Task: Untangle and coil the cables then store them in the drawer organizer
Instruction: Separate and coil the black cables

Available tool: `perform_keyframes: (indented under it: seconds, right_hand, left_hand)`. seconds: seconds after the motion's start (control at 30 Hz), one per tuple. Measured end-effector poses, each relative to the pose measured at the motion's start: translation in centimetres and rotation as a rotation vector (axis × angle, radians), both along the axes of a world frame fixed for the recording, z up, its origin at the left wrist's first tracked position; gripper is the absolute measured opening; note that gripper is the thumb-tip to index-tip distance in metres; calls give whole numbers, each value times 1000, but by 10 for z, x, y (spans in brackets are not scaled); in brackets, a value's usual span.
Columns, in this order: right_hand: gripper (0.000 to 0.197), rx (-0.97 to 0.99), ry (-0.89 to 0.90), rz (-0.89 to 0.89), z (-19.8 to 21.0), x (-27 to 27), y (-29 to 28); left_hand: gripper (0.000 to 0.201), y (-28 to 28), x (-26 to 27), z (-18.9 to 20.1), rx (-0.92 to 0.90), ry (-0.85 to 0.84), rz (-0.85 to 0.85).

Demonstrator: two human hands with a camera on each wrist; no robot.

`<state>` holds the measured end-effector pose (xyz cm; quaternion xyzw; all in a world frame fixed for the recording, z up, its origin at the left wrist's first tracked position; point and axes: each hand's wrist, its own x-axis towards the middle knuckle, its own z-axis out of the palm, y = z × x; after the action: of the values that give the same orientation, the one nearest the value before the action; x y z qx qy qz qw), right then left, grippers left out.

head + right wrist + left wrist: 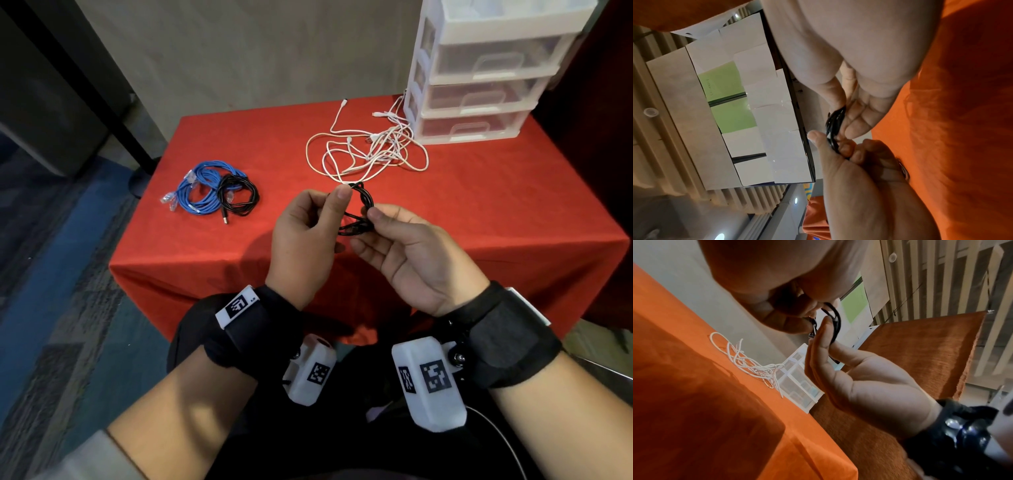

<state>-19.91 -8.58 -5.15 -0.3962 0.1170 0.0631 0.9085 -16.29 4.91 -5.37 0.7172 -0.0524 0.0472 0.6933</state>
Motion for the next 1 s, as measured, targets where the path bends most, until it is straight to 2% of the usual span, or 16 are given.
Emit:
perform_keyframes:
  seconds: [0.1,0.3,0.47,0.63,0.8,1.0]
  right_hand:
    - [8,-6,10,-21,0,1,0]
    - [21,39,28,15,1,2,-2]
    - [17,74,-7,27,2,0,-2]
    - [29,-14,-25,32,5,1,-4]
    - [6,-43,48,60,4,0,3]
    - [9,-83,187,165,3,-1,2]
  left_hand:
    - [38,2,-1,-3,25,-13,-18]
    - [42,5,-2,-7,43,-11,-22]
    - [28,1,6,-6,26,-25,-16]
    - [24,2,11,-14,63,-89,33]
    - [24,4,11,-12,88,-185,87]
    - [27,8,10,-13,158,-213,102]
